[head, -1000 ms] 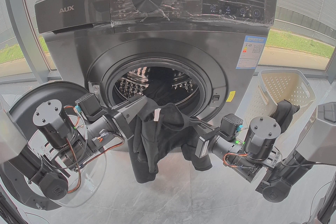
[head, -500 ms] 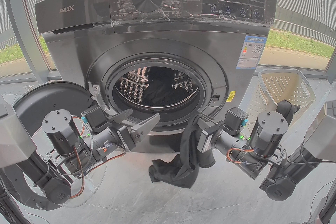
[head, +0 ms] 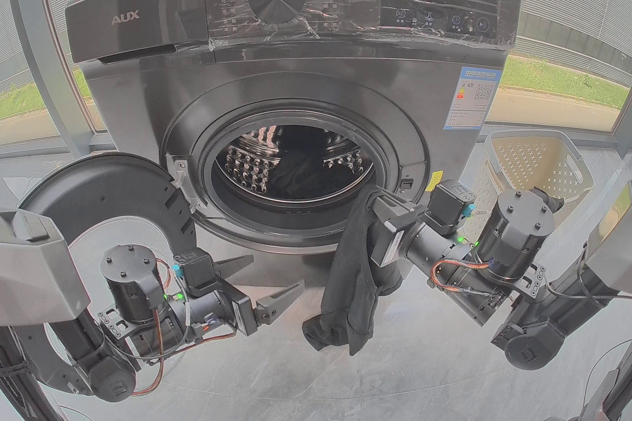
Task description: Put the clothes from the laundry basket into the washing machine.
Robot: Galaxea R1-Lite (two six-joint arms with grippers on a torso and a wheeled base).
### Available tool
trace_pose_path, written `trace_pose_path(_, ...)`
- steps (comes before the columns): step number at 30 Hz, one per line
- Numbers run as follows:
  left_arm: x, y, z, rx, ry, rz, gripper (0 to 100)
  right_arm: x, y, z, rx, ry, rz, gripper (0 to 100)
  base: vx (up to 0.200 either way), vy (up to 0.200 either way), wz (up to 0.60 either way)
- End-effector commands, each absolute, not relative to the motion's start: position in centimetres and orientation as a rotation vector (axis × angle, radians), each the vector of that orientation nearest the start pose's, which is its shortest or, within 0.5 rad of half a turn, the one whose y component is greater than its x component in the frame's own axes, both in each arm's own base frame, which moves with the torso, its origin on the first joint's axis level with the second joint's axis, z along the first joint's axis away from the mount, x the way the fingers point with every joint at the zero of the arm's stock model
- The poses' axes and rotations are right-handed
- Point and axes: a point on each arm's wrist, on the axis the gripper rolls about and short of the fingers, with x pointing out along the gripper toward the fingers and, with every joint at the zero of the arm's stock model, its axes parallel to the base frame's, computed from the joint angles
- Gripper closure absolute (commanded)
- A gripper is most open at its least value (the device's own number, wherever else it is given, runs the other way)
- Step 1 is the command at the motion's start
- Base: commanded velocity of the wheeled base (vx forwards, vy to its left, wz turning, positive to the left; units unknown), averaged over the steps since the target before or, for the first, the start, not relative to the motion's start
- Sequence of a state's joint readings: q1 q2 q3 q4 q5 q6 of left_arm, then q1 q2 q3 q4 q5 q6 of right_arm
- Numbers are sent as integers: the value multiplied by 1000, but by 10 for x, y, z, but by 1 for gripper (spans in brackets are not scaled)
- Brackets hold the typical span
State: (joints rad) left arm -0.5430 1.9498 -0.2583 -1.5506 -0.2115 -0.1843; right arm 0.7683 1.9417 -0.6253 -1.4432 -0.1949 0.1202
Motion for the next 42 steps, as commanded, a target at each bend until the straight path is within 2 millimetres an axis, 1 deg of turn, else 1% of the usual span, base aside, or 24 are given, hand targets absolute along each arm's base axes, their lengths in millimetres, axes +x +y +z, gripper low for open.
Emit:
trace_pose_path(1, 226, -143, 57, -116, 307, -733, 0, 239, 228, 154, 192, -120, 578, 100, 0, 0, 0)
trace_pose_path(5, 228, -145, 49, -108, 332, -734, 0, 240, 231, 157, 199, -132, 581, 100, 0, 0, 0)
trace_pose_path(7, 227, -149, 44, -102, 350, -745, 0, 240, 232, 159, 200, -133, 581, 100, 0, 0, 0)
trace_pose_path(12, 225, -155, 40, -95, 367, -766, 0, 243, 236, 165, 204, -140, 580, 100, 0, 0, 0)
trace_pose_path(14, 224, -162, 35, -90, 381, -787, 0, 246, 240, 170, 210, -149, 576, 100, 0, 0, 0)
trace_pose_path(16, 227, -167, 31, -87, 381, -795, 0, 248, 242, 172, 213, -152, 562, 100, 0, 0, 0)
trace_pose_path(23, 249, -183, 15, -90, 367, -790, 0, 245, 248, 172, 218, -154, 568, 100, 0, 0, 0)
trace_pose_path(30, 265, -194, 13, -98, 316, -748, 0, 245, 248, 172, 218, -152, 568, 100, 0, 0, 0)
trace_pose_path(33, 266, -199, 15, -99, 298, -732, 0, 245, 248, 171, 216, -149, 568, 100, 0, 0, 0)
trace_pose_path(35, 268, -206, 15, -101, 280, -723, 0, 245, 249, 170, 214, -147, 568, 100, 0, 0, 0)
trace_pose_path(39, 270, -211, 14, -117, 280, -740, 0, 247, 251, 166, 212, -141, 563, 100, 0, 0, 0)
trace_pose_path(42, 277, -216, 8, -118, 271, -740, 0, 246, 254, 161, 209, -129, 557, 100, 0, 0, 0)
